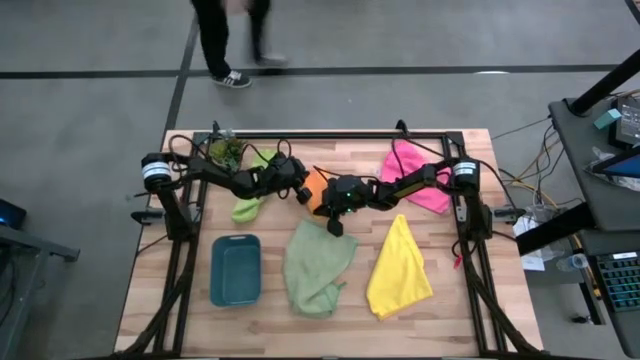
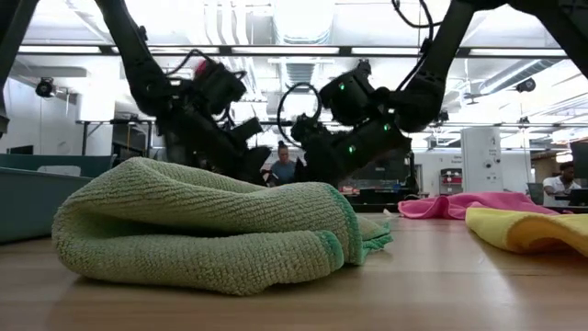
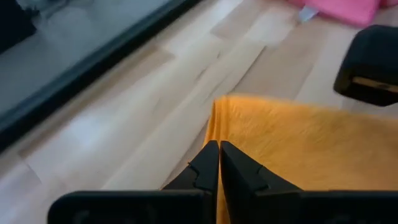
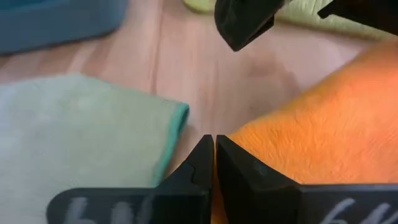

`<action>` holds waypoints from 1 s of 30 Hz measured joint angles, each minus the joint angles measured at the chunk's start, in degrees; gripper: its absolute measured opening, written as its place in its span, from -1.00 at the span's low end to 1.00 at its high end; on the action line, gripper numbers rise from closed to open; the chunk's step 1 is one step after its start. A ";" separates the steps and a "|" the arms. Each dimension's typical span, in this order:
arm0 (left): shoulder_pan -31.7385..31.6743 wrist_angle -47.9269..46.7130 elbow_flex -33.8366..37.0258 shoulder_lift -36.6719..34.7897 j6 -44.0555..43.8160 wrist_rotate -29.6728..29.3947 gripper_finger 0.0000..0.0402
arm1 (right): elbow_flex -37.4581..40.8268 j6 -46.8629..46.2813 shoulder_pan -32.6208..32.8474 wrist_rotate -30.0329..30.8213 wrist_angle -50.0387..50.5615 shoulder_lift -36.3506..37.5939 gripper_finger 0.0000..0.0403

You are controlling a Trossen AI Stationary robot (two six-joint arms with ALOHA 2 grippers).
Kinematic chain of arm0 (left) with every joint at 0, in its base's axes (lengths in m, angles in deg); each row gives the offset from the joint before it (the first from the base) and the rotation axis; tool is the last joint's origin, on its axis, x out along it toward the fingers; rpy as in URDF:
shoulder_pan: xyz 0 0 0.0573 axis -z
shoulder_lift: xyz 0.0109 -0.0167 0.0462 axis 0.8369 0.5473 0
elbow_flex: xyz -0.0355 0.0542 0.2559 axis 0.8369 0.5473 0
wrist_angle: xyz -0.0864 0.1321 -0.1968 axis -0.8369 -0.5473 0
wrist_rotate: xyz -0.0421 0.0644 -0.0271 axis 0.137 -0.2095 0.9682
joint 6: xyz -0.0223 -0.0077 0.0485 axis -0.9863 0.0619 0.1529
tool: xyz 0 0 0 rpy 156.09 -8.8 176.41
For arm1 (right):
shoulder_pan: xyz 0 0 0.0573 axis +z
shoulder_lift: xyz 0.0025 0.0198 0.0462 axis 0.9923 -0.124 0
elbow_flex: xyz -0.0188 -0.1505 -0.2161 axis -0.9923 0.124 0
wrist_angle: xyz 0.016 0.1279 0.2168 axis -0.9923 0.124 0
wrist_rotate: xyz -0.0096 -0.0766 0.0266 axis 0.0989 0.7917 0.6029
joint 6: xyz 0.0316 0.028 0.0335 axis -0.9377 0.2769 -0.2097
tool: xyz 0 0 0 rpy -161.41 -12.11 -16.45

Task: Fold microfiber towels
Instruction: Fold the orange microfiber cloth

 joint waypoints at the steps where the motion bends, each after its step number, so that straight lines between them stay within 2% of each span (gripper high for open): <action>1: 0.00 -0.48 0.00 -0.90 0.77 0.02 -0.99 | 0.00 0.15 0.00 -0.02 0.93 0.94 -0.94; 8: 0.93 -7.65 0.40 -8.51 4.05 3.42 -1.00 | 0.55 0.97 0.11 0.22 8.19 7.35 -0.94; 12: 1.45 -8.01 1.58 -9.04 3.50 6.80 -1.00 | 0.79 0.93 0.11 1.86 12.24 9.29 -0.94; 18: 1.66 -3.87 2.13 -5.39 0.43 6.91 -1.00 | 1.44 1.04 0.02 8.02 14.33 8.17 -0.94; 21: 1.66 -1.25 2.04 -3.02 0.19 6.89 -1.00 | 1.55 0.82 -0.04 8.26 14.29 6.79 -0.94; 30: 0.94 -1.25 1.38 3.02 -0.80 6.49 -1.00 | 1.53 -0.69 -0.02 8.20 13.61 4.13 -0.94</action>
